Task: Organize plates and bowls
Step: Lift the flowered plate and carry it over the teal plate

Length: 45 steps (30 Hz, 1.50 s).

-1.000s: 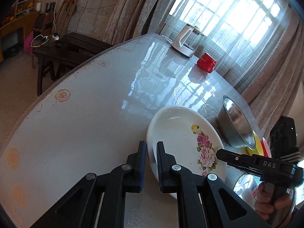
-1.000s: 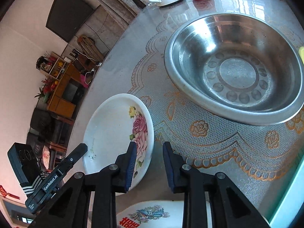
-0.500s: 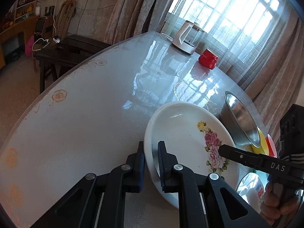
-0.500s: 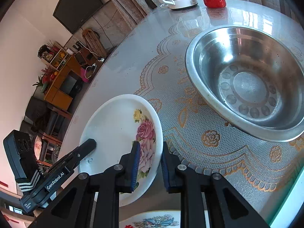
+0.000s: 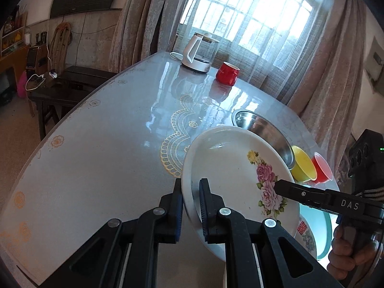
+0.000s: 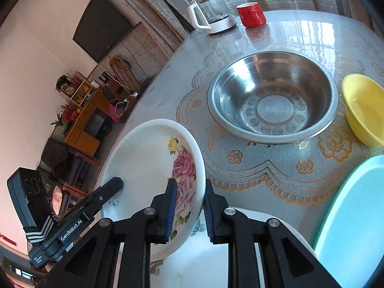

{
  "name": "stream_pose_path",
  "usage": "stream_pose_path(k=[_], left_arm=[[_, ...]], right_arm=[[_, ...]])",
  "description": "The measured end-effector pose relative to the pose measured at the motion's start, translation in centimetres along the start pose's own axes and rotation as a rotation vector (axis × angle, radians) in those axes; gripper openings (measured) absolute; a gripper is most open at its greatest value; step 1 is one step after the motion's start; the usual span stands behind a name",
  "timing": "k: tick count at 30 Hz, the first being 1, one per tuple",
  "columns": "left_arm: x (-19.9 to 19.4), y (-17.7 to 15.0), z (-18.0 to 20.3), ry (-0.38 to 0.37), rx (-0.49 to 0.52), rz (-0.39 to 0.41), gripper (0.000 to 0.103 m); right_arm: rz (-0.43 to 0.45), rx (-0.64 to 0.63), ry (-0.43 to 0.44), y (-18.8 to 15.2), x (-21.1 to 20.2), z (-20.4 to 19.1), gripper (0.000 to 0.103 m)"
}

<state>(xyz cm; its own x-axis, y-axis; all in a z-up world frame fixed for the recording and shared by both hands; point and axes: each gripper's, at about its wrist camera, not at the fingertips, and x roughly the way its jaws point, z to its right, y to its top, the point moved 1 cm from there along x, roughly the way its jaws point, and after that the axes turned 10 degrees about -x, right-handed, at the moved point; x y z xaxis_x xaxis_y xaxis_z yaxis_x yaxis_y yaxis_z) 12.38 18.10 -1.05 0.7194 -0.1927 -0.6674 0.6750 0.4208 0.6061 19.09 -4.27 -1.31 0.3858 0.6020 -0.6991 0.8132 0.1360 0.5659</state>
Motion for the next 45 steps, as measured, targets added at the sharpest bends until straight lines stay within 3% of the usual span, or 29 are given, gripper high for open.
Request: stream_pose_path(k=[13,24,37,45], left_arm=[[0.7,-3.5,11.1,-0.111,0.193,-0.072,0.012],[3.0,-7.0,18.3,-0.157,0.316,-0.183,0.013],[5.6,-9.5,22.9,-0.175,0.392,-0.265,0.013],[7.8,-9.9,23.1,-0.117,0.431,-0.304,0.014]], right_arm=[[0.161,0.16,-0.059,-5.1,-9.8,6.1,0.021],[0.226,0.288,-0.127,-9.6,-14.7,10.9,0.021],[0.257,0.375,-0.185,-12.5,-17.4,15.5,0.021],[0.21,0.385,-0.208,-13.0,-15.7,16.6,0.022]])
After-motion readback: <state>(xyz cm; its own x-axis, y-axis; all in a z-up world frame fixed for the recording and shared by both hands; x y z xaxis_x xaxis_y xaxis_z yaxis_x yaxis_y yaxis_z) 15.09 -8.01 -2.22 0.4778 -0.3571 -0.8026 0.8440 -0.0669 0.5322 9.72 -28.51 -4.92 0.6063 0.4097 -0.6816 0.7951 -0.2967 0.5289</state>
